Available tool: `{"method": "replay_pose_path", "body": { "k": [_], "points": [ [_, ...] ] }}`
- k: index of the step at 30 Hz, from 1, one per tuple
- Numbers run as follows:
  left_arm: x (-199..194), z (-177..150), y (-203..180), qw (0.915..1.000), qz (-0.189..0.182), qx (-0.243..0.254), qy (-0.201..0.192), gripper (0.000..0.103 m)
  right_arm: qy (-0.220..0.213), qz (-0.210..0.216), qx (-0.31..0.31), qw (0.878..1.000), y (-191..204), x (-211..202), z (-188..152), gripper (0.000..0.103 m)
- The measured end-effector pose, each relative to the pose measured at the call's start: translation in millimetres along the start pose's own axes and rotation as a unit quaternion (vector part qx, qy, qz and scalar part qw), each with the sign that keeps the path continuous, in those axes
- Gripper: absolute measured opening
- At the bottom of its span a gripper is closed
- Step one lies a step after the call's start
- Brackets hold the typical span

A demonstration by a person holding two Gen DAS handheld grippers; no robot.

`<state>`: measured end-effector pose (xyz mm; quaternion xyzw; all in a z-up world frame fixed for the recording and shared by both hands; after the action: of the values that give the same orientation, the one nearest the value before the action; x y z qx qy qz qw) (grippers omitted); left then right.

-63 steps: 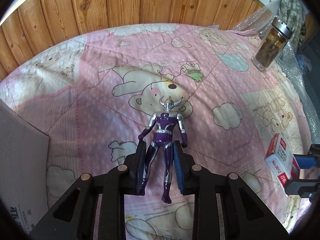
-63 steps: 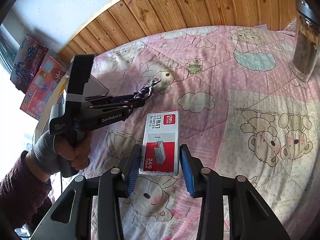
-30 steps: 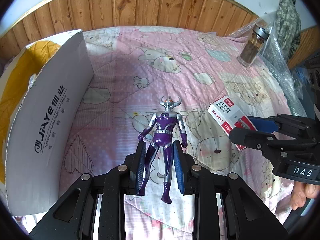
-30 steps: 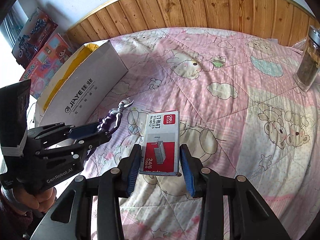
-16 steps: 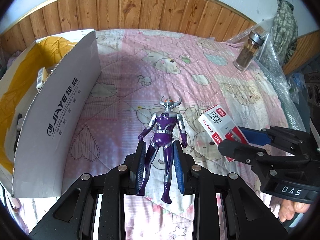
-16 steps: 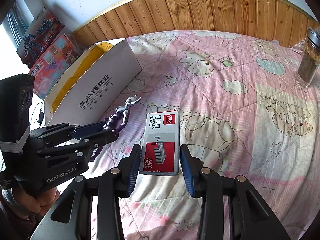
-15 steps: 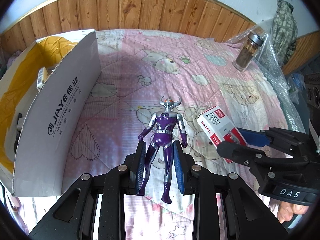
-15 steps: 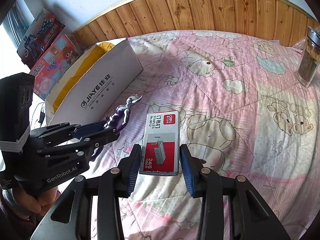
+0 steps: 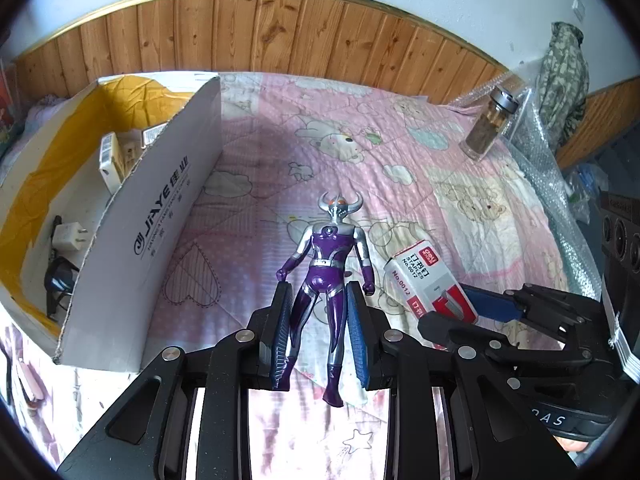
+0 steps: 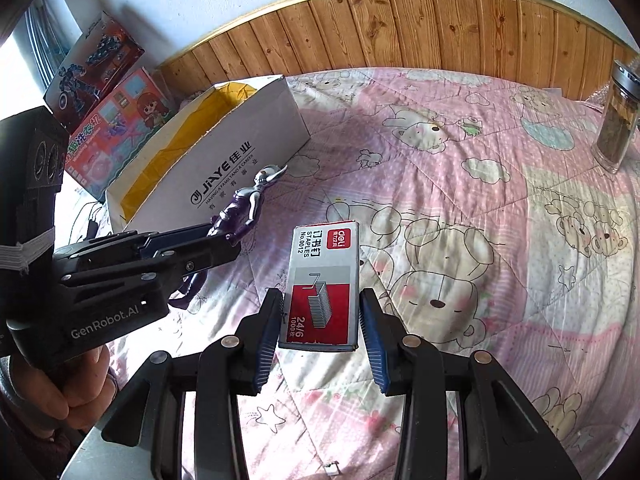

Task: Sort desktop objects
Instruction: 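Lift the purple figure with the left tool while the right tool lifts the staple box, then carry the figure with the left tool while the right tool carries the staple box over the box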

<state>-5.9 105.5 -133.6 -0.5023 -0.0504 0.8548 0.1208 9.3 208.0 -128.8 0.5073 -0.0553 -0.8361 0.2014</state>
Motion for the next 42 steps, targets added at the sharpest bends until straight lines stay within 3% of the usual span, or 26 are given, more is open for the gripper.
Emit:
{"method": "replay_pose_path", "body": {
  "k": [21, 42],
  "points": [
    [-50.1, 0.9, 35.7, 0.9986, -0.018, -0.027, -0.041, 0.027, -0.016, 0.023, -0.01, 1.0, 60.5, -11.7, -5.1, 0.041],
    [-86.6, 13.3, 97.3, 0.9949, -0.011, -0.063, -0.078, 0.027, -0.023, 0.039, -0.058, 0.997, 131.8, -7.5, 24.7, 0.041]
  ]
}}
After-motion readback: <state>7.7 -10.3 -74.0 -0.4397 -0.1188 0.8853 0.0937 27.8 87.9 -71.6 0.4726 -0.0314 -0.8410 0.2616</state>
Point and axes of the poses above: each gripper's, at about its wrist camera, not at the fingertips, and x roughly the way its jaws point, y to its left, z to its top, the point moved 9 cm from there along x, roughly the way its jaws point, and after that the axes turned 4 degrees about y, right-handed, at the moved point
